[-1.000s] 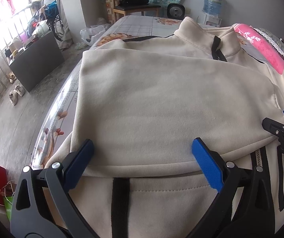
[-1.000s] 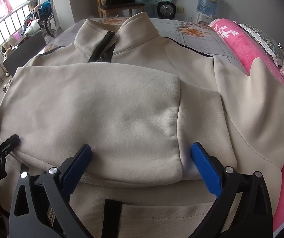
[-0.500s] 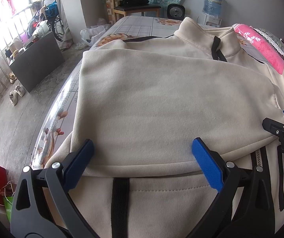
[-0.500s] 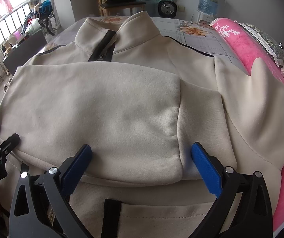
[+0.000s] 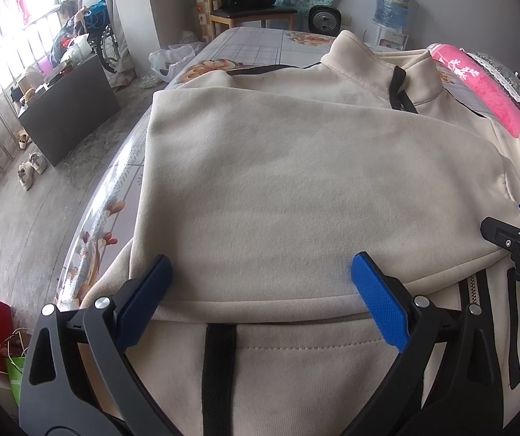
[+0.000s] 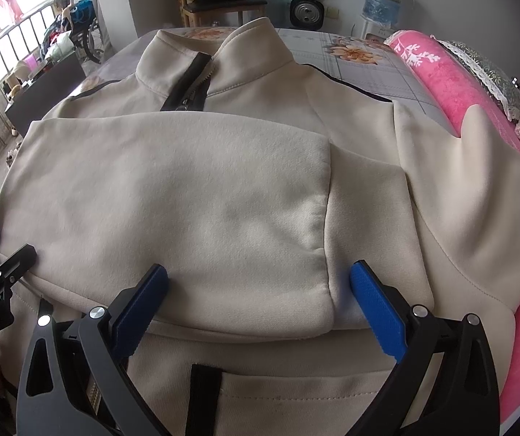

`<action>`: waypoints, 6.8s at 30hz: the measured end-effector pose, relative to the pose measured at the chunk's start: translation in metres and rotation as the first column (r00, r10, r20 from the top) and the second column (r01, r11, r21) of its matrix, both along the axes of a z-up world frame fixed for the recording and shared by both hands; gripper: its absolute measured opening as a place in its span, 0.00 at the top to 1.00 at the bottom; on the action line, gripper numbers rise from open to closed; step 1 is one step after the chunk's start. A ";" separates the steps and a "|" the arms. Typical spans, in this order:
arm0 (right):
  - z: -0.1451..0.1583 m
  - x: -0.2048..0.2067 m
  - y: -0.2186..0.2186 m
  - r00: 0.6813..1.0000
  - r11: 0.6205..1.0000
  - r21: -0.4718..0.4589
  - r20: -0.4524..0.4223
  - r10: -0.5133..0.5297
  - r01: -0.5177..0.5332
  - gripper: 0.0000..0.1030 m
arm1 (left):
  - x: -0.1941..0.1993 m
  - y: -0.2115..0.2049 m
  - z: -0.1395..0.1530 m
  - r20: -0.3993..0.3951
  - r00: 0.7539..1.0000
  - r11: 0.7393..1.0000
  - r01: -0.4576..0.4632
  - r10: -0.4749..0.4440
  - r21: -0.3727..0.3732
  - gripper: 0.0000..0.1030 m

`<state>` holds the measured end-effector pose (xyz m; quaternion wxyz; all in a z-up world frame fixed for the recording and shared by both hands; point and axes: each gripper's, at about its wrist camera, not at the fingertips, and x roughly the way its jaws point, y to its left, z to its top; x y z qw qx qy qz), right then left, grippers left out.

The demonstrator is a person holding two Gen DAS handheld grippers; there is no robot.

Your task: Fold large clothes

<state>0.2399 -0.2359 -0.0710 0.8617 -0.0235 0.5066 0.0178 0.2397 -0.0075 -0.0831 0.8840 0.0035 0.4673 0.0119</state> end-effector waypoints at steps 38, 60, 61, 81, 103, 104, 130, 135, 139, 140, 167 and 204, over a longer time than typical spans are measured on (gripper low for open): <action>0.047 -0.100 -0.440 0.551 0.525 0.365 0.039 -0.834 0.769 0.34 | -0.003 0.001 -0.001 0.013 1.000 1.000 0.014 -0.014 -0.003 0.06; 0.086 -0.084 -0.424 0.504 0.569 0.381 0.263 -0.823 0.729 0.90 | -0.003 0.001 -0.002 0.014 1.000 1.000 0.013 -0.013 -0.002 0.06; 0.097 -0.083 -0.418 0.519 0.591 0.376 0.284 -0.806 0.713 0.90 | -0.003 0.001 -0.002 0.014 1.000 1.000 0.013 -0.013 -0.002 0.06; 0.274 -0.054 -0.079 0.758 0.981 0.193 0.643 -0.109 -0.022 0.90 | -0.026 0.016 0.028 0.035 0.995 0.987 0.100 -0.096 -0.130 0.22; 0.045 -0.095 -0.081 0.983 0.929 0.368 0.181 -0.028 -0.041 0.30 | 0.035 0.060 0.033 -0.019 0.999 0.892 0.036 -0.050 -0.451 0.53; 0.043 -0.096 -0.089 0.983 0.924 0.381 0.179 -0.050 -0.022 0.30 | 0.050 0.056 0.025 -0.041 0.998 0.903 0.018 -0.040 -0.429 0.60; 0.038 -0.114 -0.123 0.987 0.949 0.308 0.115 -0.108 0.068 0.28 | 0.036 0.052 0.031 0.021 0.999 0.976 0.033 -0.029 -0.215 0.96; 0.066 -0.103 -0.135 0.984 0.938 0.341 0.139 -0.115 0.061 0.26 | 0.042 0.055 0.022 0.002 0.999 0.971 0.041 -0.042 -0.235 0.95; 0.091 -0.076 -0.168 0.965 0.924 0.357 0.162 -0.205 0.137 0.22 | 0.044 0.061 0.015 0.013 0.999 0.959 0.048 -0.046 -0.280 0.91; 0.092 -0.067 -0.174 0.962 0.921 0.355 0.155 -0.225 0.158 0.22 | 0.045 0.063 0.014 0.014 0.999 0.955 0.049 -0.046 -0.292 0.91; 0.053 -0.008 -0.148 0.983 0.975 0.148 0.045 -0.177 0.168 0.26 | 0.044 0.041 0.026 0.053 0.987 0.913 0.160 -0.152 -0.376 0.42; 0.013 -0.211 -0.007 0.996 0.990 0.134 -0.082 -0.035 0.046 0.12 | -0.159 -0.008 0.012 -0.089 0.946 0.949 0.314 -0.311 0.030 0.14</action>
